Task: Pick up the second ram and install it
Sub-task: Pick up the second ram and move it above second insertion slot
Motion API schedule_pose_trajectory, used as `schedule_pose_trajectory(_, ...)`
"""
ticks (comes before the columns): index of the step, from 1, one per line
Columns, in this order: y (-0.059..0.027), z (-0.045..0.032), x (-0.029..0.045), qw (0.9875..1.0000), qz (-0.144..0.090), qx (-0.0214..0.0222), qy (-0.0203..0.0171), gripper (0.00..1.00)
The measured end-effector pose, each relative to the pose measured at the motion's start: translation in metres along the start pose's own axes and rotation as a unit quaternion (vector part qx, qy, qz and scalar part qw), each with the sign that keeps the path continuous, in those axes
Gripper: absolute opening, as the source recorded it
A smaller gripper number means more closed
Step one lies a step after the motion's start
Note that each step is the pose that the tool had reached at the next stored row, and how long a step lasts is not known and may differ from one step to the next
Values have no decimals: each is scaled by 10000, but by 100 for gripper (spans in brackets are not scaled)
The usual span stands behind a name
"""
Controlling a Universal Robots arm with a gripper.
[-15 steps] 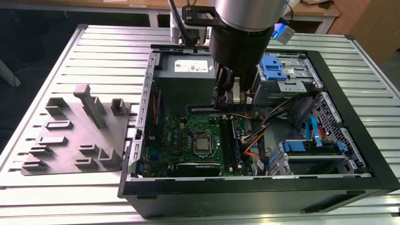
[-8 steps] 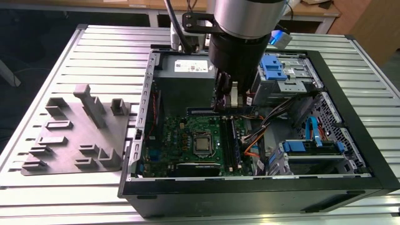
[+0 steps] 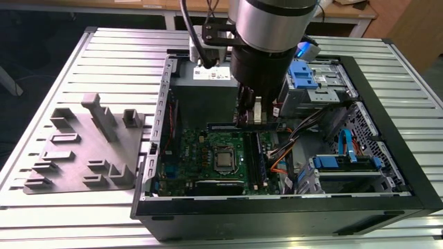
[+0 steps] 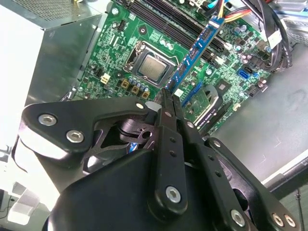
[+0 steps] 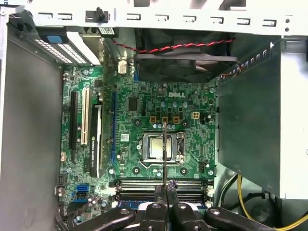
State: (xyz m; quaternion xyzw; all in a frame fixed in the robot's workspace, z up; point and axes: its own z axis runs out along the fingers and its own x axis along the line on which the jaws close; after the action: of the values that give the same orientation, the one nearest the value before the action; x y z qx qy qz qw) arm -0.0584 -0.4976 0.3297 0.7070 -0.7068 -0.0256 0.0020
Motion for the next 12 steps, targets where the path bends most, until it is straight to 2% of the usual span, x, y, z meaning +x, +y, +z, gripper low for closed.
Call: schedule_pose_trajectory(12,-5,131,-13,10000,57,2,-2,9)
